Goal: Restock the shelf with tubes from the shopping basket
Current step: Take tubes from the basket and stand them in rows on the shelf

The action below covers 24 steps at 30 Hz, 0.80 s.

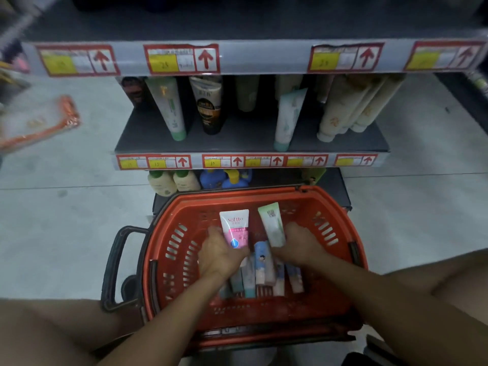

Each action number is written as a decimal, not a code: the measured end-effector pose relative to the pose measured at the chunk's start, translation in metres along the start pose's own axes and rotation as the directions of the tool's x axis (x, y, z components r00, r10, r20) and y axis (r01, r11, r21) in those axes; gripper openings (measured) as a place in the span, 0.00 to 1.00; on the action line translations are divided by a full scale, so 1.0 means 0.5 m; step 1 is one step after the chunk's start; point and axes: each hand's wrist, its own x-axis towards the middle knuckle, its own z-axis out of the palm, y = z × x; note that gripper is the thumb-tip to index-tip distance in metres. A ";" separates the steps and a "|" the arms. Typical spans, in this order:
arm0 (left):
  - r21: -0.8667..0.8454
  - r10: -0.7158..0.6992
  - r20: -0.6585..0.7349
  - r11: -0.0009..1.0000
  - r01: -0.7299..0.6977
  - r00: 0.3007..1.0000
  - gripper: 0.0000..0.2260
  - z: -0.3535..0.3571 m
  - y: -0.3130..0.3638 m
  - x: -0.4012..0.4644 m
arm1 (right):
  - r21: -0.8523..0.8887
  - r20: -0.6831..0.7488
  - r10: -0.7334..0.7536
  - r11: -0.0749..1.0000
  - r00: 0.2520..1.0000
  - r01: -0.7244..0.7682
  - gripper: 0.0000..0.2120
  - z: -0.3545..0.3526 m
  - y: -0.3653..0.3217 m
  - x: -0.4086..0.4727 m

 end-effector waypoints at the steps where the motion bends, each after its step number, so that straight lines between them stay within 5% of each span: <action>1: -0.027 0.024 -0.035 0.999 -0.025 0.999 0.28 -0.014 0.014 -0.008 | 0.005 -0.040 -0.026 1.000 0.999 0.027 0.34 -0.018 -0.010 -0.011; 11: -0.166 0.312 -0.317 0.911 -0.377 0.895 0.25 -0.174 0.182 -0.077 | 0.122 -0.428 -0.258 0.933 0.866 0.338 0.22 -0.222 -0.126 -0.133; 24: -0.102 0.576 -0.542 0.678 -0.728 0.612 0.27 -0.415 0.470 -0.113 | 0.095 -0.815 -0.289 0.789 0.502 0.607 0.25 -0.511 -0.278 -0.199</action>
